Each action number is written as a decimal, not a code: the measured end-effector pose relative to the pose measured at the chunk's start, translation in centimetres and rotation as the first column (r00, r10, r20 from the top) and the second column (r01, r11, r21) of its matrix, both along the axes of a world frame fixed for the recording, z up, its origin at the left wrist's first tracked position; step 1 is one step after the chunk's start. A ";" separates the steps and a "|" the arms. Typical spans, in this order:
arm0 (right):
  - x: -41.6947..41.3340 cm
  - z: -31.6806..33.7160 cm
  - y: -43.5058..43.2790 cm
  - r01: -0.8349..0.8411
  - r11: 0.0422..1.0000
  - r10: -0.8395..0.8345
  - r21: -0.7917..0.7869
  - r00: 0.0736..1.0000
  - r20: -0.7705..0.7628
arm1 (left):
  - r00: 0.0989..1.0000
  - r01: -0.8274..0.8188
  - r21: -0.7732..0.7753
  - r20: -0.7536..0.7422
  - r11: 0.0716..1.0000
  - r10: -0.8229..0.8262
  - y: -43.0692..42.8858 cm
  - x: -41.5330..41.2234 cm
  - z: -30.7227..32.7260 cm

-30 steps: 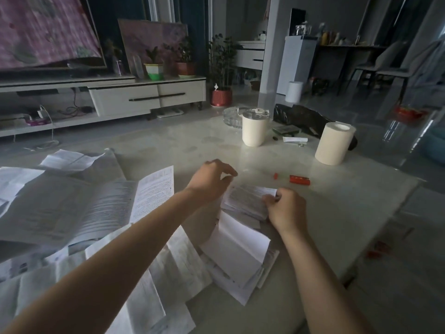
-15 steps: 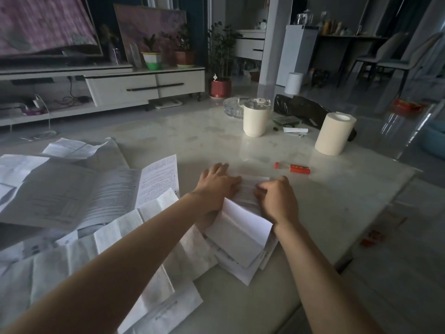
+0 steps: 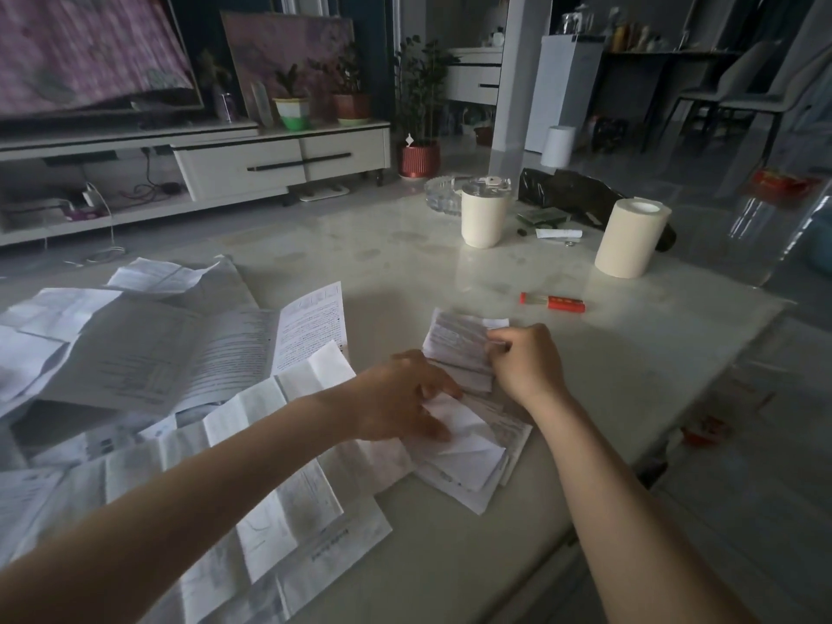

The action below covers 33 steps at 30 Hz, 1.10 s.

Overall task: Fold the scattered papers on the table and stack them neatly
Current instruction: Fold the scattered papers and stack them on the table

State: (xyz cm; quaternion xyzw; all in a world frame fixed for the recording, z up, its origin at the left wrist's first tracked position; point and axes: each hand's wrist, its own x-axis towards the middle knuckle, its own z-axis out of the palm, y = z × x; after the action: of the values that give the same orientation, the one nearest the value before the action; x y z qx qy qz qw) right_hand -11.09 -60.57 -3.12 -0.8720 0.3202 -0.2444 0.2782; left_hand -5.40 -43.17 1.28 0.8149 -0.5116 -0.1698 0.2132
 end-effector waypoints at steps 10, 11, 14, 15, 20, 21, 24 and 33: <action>-0.8 1.1 -0.3 -0.034 0.988 0.021 0.153 0.996 0.083 | 0.983 0.000 -0.037 0.183 0.999 0.007 0.8 -0.2 2.4; -0.9 1.3 -0.4 -0.030 0.987 0.011 0.161 0.993 0.113 | 0.989 -0.021 -0.060 0.148 0.998 0.029 0.9 -0.1 2.7; -1.3 2.0 -0.3 -0.028 0.990 0.001 0.140 0.982 0.189 | 0.995 -0.103 -0.174 -0.011 0.979 0.103 1.4 0.2 3.6; -1.4 2.3 -0.3 -0.032 0.990 0.002 0.137 0.977 0.213 | 0.990 -0.138 -0.215 -0.058 0.967 0.128 1.6 0.2 3.7; -2.2 4.8 0.0 -0.048 0.990 -0.003 0.136 0.937 0.351 | 0.948 -0.313 -0.356 -0.067 0.881 0.310 3.4 1.5 3.7; -2.3 5.5 0.5 -0.059 0.991 0.011 0.120 0.929 0.369 | 0.934 -0.346 -0.372 -0.044 0.862 0.356 4.4 1.7 3.7; -2.7 7.5 2.8 -0.120 0.989 0.077 0.087 0.915 0.395 | 0.895 -0.398 -0.335 0.063 0.854 0.442 7.6 1.7 3.6; -3.6 6.5 10.9 -0.440 0.890 0.407 0.124 0.886 0.221 | 0.904 -0.355 0.129 0.298 0.926 0.306 14.5 -4.2 -1.5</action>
State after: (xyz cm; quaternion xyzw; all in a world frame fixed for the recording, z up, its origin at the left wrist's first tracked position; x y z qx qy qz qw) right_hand -14.72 -49.62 3.39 -0.8667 0.1133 -0.2309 0.4274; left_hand -9.65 -28.66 -0.24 0.9214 -0.3723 -0.0630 0.0921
